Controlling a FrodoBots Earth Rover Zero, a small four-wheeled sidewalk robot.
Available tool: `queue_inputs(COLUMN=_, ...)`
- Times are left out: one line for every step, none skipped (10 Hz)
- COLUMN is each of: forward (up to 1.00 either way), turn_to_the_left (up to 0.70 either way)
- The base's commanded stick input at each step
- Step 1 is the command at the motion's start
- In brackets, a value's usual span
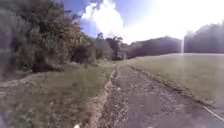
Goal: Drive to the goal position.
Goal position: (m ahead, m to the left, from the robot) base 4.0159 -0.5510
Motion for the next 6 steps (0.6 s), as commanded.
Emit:
queue_inputs(forward=0.7, turn_to_the_left=0.0)
queue_inputs(forward=0.7, turn_to_the_left=0.0)
queue_inputs(forward=0.7, turn_to_the_left=0.0)
queue_inputs(forward=0.7, turn_to_the_left=0.0)
queue_inputs(forward=0.7, turn_to_the_left=0.0)
queue_inputs(forward=0.7, turn_to_the_left=0.0)
